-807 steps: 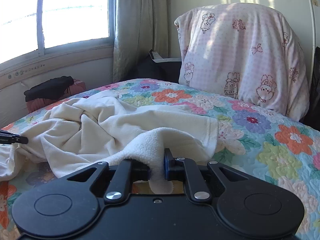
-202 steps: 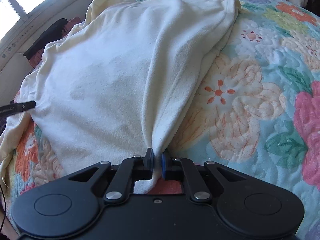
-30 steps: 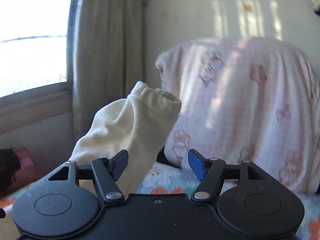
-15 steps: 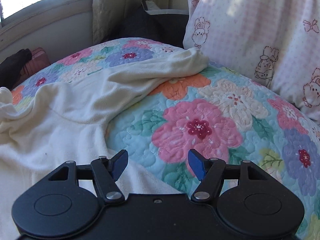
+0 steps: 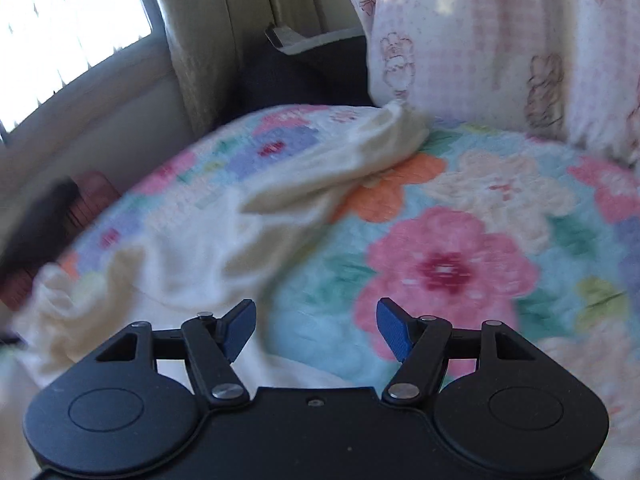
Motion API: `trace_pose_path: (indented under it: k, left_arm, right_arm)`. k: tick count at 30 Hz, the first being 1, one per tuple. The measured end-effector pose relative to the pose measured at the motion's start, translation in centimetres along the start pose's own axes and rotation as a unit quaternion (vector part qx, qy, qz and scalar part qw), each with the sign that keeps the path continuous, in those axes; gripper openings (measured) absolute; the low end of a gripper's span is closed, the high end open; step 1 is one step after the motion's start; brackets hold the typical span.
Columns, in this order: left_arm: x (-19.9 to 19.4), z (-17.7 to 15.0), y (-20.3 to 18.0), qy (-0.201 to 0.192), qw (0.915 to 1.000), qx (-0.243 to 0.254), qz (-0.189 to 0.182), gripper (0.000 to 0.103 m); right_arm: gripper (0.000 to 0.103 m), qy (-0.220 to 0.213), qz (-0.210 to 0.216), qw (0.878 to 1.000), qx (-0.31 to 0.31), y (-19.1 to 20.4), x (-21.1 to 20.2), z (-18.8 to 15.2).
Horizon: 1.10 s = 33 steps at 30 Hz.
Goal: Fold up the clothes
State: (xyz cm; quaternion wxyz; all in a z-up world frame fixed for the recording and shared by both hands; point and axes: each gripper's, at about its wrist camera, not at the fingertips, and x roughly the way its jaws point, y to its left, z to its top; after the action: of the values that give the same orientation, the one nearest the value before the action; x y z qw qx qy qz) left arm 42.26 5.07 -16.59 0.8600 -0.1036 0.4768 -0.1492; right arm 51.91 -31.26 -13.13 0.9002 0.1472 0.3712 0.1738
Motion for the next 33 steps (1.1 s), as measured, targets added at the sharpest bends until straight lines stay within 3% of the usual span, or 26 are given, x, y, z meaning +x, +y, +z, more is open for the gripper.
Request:
trace_pose_path:
  k: [3, 4, 5, 8, 9, 10, 12, 14, 15, 16, 17, 18, 20, 23, 24, 25, 27, 28, 29, 33]
  left_arm:
    - [0.7, -0.7, 0.9, -0.014, 0.9993, -0.028, -0.023, 0.095]
    - [0.8, -0.8, 1.1, -0.019, 0.9987, -0.034, -0.033, 0.088]
    - [0.8, -0.9, 1.4, -0.021, 0.9974, -0.046, -0.052, 0.067]
    - [1.4, -1.3, 2.5, -0.001, 0.9814, -0.145, -0.126, 0.04]
    - [1.6, -1.4, 2.3, 0.003, 0.9798, -0.15, -0.133, 0.032]
    - [1.7, -1.3, 1.8, 0.003, 0.9832, -0.134, -0.124, 0.019]
    - [1.2, -1.2, 0.2, -0.012, 0.9921, -0.079, -0.097, 0.013]
    - [-0.2, -1.5, -1.6, -0.051, 0.9966, -0.013, -0.064, 0.01]
    - [-0.9, -1.6, -2.5, -0.071, 0.9962, 0.02, -0.047, 0.01]
    - [-1.6, -1.7, -3.4, -0.087, 0.9946, 0.051, -0.024, 0.01]
    - [-2.3, -2.0, -4.4, -0.098, 0.9919, 0.08, 0.009, 0.01]
    - [-3.0, -2.3, -5.3, -0.109, 0.9882, 0.101, 0.036, 0.01]
    - [-4.3, -3.1, -6.1, -0.136, 0.9824, 0.109, 0.066, 0.01]
    - [-3.8, -3.5, -5.7, -0.137, 0.9809, 0.088, 0.107, 0.01]
    - [-2.9, -3.4, -4.9, -0.114, 0.9852, 0.067, 0.109, 0.01]
    - [-2.0, -3.3, -4.1, -0.092, 0.9883, 0.047, 0.112, 0.011]
    - [-0.6, -3.4, -2.2, -0.065, 0.9898, 0.023, 0.125, 0.023]
    - [-0.6, -3.5, -1.7, -0.065, 0.9891, 0.022, 0.13, 0.035]
    - [-0.8, -3.5, -1.4, -0.066, 0.9879, 0.023, 0.138, 0.043]
    - [-2.5, -3.3, -2.2, -0.084, 0.9803, 0.041, 0.174, 0.047]
  right_arm:
    - [0.072, 0.02, 0.145, 0.982, 0.122, 2.8, 3.6, -0.3]
    - [0.072, 0.04, 0.163, 0.977, 0.131, 4.3, 5.1, -0.6]
    - [0.072, 0.059, 0.179, 0.972, 0.139, 5.9, 6.6, -1.0]
    - [0.072, 0.104, 0.21, 0.963, 0.133, 10.2, 10.6, -2.3]
    - [0.072, 0.119, 0.22, 0.959, 0.131, 11.6, 12.0, -2.7]
    - [0.072, 0.12, 0.208, 0.963, 0.125, 12.5, 12.9, -3.1]
    - [0.072, 0.124, 0.182, 0.969, 0.109, 13.9, 14.6, -3.8]
    - [0.07, 0.135, 0.161, 0.974, 0.084, 15.1, 16.0, -4.3]
    - [0.037, 0.142, 0.152, 0.976, 0.069, 15.7, 16.5, -4.4]
    - [0.015, 0.152, 0.153, 0.976, 0.038, 16.7, 17.1, -4.3]
    - [0.014, 0.143, 0.153, 0.978, -0.006, 17.7, 17.1, -3.9]
    - [0.014, 0.097, 0.145, 0.983, -0.058, 18.8, 16.3, -3.3]
    - [0.014, 0.023, 0.14, 0.986, -0.092, 20.1, 15.4, -1.6]
    - [0.014, -0.005, 0.147, 0.987, -0.058, 20.8, 16.6, 0.3]
    - [0.015, 0.006, 0.13, 0.989, -0.074, 21.3, 17.4, 0.0]
    - [0.022, 0.019, 0.111, 0.989, -0.091, 21.9, 18.2, -0.4]
    - [0.024, 0.044, 0.075, 0.988, -0.124, 22.9, 19.7, -1.1]
    - [0.029, 0.057, 0.057, 0.987, -0.141, 23.4, 20.5, -1.4]
    - [0.031, 0.05, 0.071, 0.99, -0.116, 22.3, 19.5, -1.4]
    - [0.051, 0.025, 0.129, 0.991, 0.006, 17.0, 15.0, -1.5]
